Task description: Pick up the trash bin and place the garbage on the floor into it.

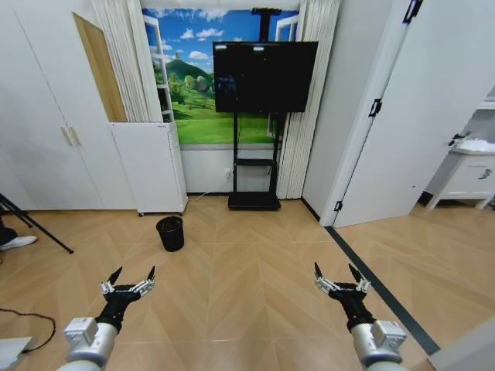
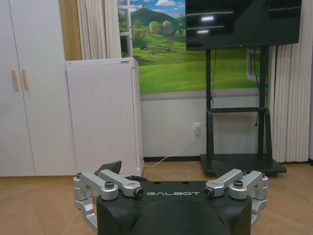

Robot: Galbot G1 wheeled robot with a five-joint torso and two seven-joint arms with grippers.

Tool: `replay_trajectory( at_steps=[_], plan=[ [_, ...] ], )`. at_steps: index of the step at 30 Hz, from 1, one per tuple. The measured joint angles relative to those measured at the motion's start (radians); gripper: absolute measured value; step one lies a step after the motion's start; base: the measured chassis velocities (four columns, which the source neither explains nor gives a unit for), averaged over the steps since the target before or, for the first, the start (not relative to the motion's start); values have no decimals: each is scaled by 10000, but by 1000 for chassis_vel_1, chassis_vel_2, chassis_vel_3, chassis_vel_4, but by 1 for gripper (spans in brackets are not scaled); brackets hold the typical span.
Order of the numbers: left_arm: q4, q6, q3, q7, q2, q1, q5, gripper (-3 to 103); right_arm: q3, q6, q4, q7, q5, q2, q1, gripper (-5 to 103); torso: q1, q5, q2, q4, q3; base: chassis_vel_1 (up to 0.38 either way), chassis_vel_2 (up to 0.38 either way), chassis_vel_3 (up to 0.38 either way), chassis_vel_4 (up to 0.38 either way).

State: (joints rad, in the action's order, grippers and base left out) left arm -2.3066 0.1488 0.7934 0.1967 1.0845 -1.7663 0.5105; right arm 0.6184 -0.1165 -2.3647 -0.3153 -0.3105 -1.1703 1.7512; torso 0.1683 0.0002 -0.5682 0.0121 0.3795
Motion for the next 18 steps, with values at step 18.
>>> replay_trajectory(
  at_steps=[18],
  plan=[
    [0, 0, 0, 1, 0, -2, 0, 100, 0, 0, 0, 1, 0, 0, 5, 100, -6, -2, -1, 0, -4, -7, 12, 5, -7]
  ],
)
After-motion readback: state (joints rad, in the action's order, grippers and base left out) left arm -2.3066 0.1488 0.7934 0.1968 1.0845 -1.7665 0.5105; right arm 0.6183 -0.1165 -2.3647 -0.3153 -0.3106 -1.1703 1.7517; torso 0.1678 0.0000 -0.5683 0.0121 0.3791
